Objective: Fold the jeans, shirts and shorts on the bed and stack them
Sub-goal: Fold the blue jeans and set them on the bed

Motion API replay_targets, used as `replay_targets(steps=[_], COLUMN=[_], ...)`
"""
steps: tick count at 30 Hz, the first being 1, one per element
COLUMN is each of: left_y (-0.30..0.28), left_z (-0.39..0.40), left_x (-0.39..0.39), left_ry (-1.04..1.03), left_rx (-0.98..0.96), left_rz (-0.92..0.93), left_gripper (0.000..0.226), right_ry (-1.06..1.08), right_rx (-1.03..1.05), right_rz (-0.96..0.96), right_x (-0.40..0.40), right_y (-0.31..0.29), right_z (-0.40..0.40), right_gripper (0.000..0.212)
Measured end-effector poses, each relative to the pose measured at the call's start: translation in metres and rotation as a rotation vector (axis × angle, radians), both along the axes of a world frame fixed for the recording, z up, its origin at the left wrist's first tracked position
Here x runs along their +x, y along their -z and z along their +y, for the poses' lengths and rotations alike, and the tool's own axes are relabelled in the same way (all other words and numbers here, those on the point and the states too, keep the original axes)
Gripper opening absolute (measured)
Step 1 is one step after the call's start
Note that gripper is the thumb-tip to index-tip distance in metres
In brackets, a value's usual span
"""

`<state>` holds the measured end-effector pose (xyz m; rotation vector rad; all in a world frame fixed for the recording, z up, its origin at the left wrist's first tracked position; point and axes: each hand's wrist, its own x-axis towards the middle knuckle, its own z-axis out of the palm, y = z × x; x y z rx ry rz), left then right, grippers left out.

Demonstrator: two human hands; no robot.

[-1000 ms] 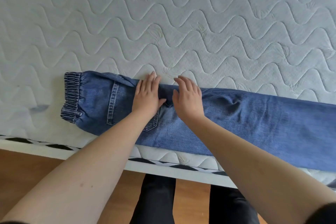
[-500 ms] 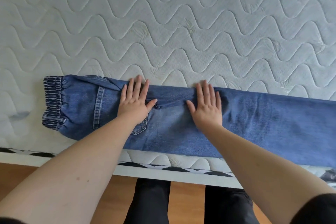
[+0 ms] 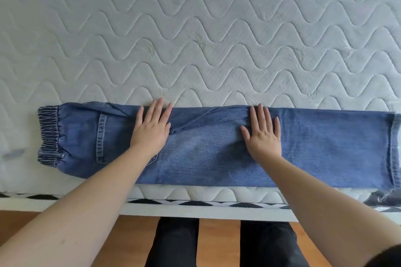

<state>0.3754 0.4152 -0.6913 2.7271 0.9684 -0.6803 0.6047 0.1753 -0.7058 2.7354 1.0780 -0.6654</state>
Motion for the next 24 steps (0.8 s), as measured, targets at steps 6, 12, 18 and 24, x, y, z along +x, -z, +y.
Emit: replay_targets(steps=[6,12,18,24], left_y=[-0.013,-0.016,-0.014,-0.010], left_z=[-0.048,-0.095,-0.160,-0.212], left_x=[0.052,0.117,0.171,0.209], left_ry=[0.210,0.313,0.511,0.576], left_rx=[-0.130,-0.169,-0.175,-0.159], left_rz=[-0.128,-0.157,-0.125,-0.038], left_gripper=[0.063,0.062,0.065,0.075], right_ry=[-0.021,0.189,0.473,0.665], right_rx=[0.041,0.169,0.160,0.096], right_rz=[0.074,0.089,0.078,0.081], right_x=[0.017,0.041,0.094,0.149], right_y=[-0.010,-0.029,-0.040,-0.046], right_z=[-0.042,-0.097,-0.173,-0.234], right_gripper=[0.067,0.065,0.070,0.074])
